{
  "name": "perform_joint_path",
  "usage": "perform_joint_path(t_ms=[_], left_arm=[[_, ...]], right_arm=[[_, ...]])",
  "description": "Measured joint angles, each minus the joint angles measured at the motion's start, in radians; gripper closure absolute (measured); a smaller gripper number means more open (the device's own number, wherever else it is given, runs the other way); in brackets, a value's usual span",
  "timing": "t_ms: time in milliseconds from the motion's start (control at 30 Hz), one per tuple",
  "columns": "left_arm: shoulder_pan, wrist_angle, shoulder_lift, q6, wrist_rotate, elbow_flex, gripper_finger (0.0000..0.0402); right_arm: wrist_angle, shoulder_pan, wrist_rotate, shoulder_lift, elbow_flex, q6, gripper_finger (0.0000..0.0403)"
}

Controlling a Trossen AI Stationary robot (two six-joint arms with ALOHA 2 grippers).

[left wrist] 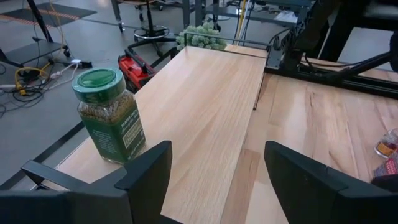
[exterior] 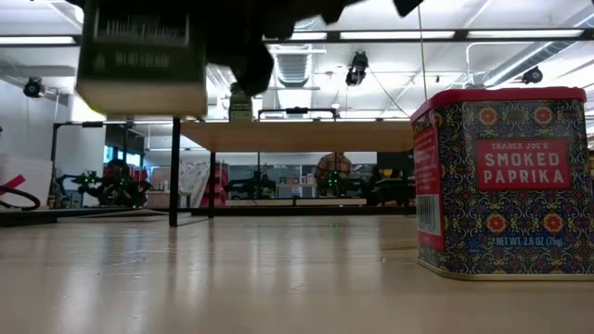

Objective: Shelf spices
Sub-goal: Remove the green seasoning can from the shelf

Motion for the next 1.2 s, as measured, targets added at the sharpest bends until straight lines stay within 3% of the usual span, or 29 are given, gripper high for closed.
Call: perform_joint_path(t_ms=[400,933,1200], left_arm=[[0.000,-0.025,-0.002,-0.004,0.000,0.000,0.0162],[0.000,-0.025,-0.002,-0.004,-0.002,0.000,0.0160],[0.000,-0.024,-0.002,-0.004,-0.003,0.000,0.0165]], right_arm=[[0.152,0.025,0.198,0.094,0.000,0.079,0.0275],[0.112,0.029,0.223,0.102,-0.001,0.090,0.0272],[0.102,0.029,0.222,0.101,-0.001,0.086,0.0228]])
